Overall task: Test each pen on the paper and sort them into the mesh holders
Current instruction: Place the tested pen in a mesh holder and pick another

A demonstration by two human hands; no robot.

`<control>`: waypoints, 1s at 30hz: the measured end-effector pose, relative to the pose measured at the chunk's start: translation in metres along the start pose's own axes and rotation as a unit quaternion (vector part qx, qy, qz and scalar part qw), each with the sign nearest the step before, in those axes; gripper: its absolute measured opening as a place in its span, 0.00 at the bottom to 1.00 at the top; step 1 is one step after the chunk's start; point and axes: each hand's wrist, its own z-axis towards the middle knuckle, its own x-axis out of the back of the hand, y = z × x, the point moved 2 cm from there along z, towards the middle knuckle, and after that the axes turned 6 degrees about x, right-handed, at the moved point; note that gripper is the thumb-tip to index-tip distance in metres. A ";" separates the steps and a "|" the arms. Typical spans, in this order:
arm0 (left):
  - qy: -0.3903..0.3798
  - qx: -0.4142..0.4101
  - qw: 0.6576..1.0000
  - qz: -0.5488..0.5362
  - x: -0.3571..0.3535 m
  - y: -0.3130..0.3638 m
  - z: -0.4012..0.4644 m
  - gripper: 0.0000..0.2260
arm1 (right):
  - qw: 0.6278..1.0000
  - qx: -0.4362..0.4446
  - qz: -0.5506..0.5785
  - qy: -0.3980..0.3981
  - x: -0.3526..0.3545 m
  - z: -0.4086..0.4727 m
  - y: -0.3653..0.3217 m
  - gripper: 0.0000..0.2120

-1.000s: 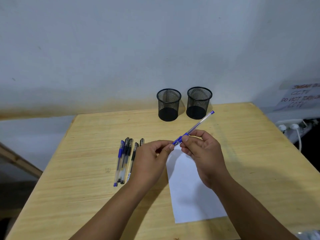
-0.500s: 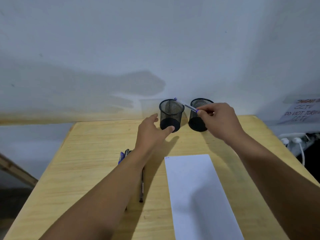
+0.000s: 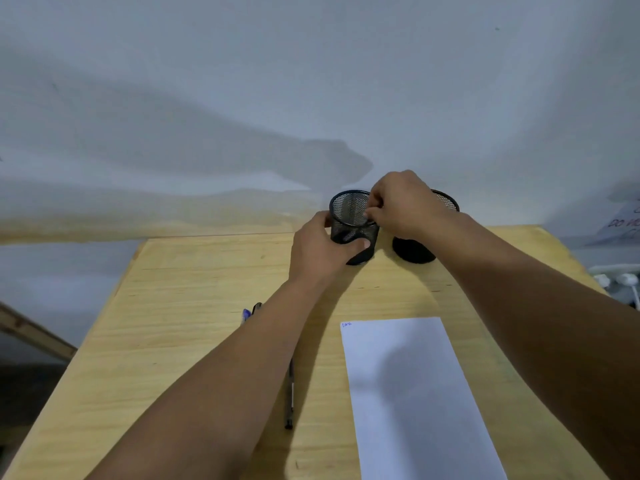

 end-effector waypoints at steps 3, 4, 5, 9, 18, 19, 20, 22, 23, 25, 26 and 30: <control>-0.004 0.000 1.000 0.003 0.000 -0.002 0.003 0.29 | 1.000 0.003 -0.007 -0.031 -0.004 0.008 -0.002 0.09; -0.005 -0.001 1.000 0.006 0.000 -0.003 0.004 0.30 | 0.999 0.000 -0.011 -0.037 -0.005 0.009 -0.001 0.09; -0.007 -0.002 1.000 0.008 0.001 -0.003 0.004 0.30 | 0.999 0.002 -0.014 -0.042 -0.006 0.010 -0.001 0.09; -0.035 0.013 0.999 0.016 0.006 -0.006 0.002 0.39 | 0.999 0.020 -0.033 -0.006 -0.004 0.001 -0.003 0.11; -0.039 -0.003 0.999 0.022 0.105 -0.045 -0.033 0.17 | 0.981 0.058 0.027 0.183 -0.010 -0.063 -0.028 0.10; -0.047 -0.007 0.998 0.030 0.116 -0.051 -0.037 0.14 | 0.983 0.057 0.052 0.164 -0.017 -0.070 -0.036 0.10; -0.062 -0.014 0.997 0.041 0.126 -0.057 -0.041 0.12 | 0.985 0.060 0.079 0.141 -0.024 -0.077 -0.046 0.09; -0.097 -0.028 0.992 0.076 0.140 -0.068 -0.050 0.12 | 0.987 0.070 0.118 0.085 -0.044 -0.092 -0.070 0.10; -0.114 -0.036 0.988 0.099 0.144 -0.072 -0.054 0.13 | 0.988 0.074 0.122 0.060 -0.055 -0.100 -0.082 0.10; -0.138 -0.055 0.979 0.137 0.146 -0.079 -0.061 0.15 | 0.989 0.080 0.120 0.026 -0.076 -0.114 -0.103 0.10; -0.144 -0.064 0.976 0.153 0.148 -0.082 -0.064 0.16 | 0.989 0.083 0.122 0.013 -0.087 -0.120 -0.113 0.10; -0.173 -0.112 0.959 0.194 0.154 -0.088 -0.070 0.16 | 0.988 0.082 0.127 -0.030 -0.113 -0.137 -0.145 0.10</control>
